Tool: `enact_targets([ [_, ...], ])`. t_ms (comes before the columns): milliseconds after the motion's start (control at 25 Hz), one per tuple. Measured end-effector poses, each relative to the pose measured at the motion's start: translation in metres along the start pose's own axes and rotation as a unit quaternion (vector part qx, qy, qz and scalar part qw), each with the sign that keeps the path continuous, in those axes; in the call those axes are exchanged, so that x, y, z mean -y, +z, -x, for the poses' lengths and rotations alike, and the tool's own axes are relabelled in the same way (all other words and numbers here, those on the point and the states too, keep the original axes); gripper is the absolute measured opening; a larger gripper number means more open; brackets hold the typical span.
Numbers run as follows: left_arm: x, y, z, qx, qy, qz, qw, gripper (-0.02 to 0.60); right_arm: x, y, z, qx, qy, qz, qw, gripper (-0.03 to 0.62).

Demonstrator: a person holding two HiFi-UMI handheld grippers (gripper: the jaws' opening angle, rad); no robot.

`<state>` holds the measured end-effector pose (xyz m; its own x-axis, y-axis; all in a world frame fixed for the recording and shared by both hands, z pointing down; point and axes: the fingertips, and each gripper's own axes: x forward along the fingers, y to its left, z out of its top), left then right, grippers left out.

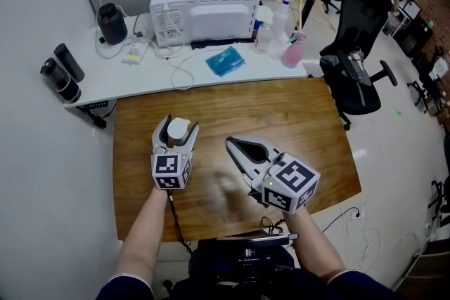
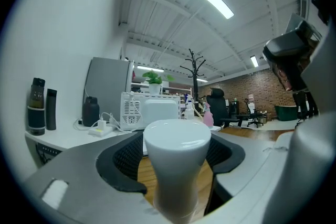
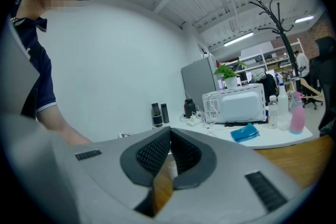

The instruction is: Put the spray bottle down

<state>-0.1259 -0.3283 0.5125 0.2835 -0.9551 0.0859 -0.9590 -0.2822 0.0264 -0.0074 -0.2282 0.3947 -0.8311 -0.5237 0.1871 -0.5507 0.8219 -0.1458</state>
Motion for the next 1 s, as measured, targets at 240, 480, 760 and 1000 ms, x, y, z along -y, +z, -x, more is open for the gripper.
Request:
enact_targets([
  [240,-0.008,-0.01,0.056,-0.026,0.006,0.05,0.9984,0.357,0.01,0.0,0.007,0.012,-0.007,-0.009,1.0,0.0],
  [480,-0.002,-0.006,0.121,-0.05,-0.004,0.08,0.9955,0.274,0.005,-0.001,0.002,0.027,0.009,-0.018,0.999,0.0],
  [760,-0.004,0.049,0.156,-0.041,0.03,0.051,0.9974,0.007,-0.007,-0.001,-0.001,0.037,0.038,-0.026,0.998,0.0],
  [1000,0.012,0.092,0.16,-0.017,0.002,0.059,0.9981,0.005,-0.019,0.016,-0.003,0.066,0.063,-0.021,0.996,0.002],
])
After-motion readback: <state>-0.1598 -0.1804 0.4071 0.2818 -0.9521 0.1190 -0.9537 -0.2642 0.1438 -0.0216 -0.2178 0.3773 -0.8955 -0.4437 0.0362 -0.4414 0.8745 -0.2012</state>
